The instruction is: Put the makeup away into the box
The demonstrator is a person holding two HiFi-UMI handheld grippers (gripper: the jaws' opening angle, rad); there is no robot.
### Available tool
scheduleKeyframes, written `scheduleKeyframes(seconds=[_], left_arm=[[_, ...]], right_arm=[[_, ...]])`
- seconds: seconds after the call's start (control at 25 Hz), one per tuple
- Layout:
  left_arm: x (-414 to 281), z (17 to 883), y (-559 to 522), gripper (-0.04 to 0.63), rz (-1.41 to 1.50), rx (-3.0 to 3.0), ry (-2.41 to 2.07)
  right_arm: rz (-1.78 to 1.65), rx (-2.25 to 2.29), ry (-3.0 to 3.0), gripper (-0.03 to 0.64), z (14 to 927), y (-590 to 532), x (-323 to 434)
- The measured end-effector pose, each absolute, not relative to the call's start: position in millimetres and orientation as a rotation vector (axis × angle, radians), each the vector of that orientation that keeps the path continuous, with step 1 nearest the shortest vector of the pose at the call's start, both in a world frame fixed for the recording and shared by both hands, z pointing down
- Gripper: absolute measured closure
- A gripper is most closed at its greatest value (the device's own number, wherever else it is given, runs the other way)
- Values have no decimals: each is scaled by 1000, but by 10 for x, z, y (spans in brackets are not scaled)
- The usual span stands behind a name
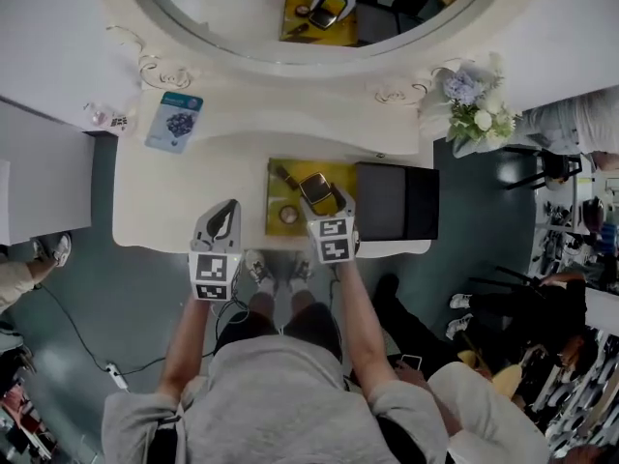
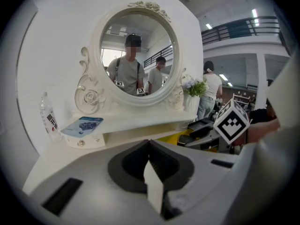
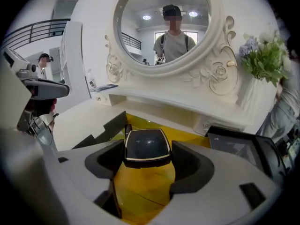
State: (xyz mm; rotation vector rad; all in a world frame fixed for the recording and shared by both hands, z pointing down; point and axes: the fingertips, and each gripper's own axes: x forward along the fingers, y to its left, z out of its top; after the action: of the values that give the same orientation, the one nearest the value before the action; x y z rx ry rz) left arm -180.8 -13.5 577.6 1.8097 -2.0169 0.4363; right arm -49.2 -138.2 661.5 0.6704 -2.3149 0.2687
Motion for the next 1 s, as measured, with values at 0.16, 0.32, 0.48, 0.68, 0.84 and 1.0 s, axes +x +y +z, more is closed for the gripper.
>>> scheduleKeyframes(seconds=[0.16,0.32,0.48,0.68,0.84,1.0], left_arm=[[-1820,5907,-114,592,451,1779,-2011],[-1827,5977,-33,592,464,1743,-2007],[-1839,5953,-42,592,463,1729,-2022],[-1814,5860,-106,591,451,1738,-2040],[-1742,5634,-178,592,442,1753,-2074],[-1634,5322,-313,591,427,1796,-2130]], right_arm=[[294,677,-2267,287,6797,-1462,-518],[288,653,-2207,287,6947,-1441,-515],[306,633,-2186,287,7007,-1401,-495],[309,627,-2214,287,6913,-1415,-492],[304,631,-2302,287,6535,-1406,-468],[239,627,-2439,288,6003,-1463,-421]])
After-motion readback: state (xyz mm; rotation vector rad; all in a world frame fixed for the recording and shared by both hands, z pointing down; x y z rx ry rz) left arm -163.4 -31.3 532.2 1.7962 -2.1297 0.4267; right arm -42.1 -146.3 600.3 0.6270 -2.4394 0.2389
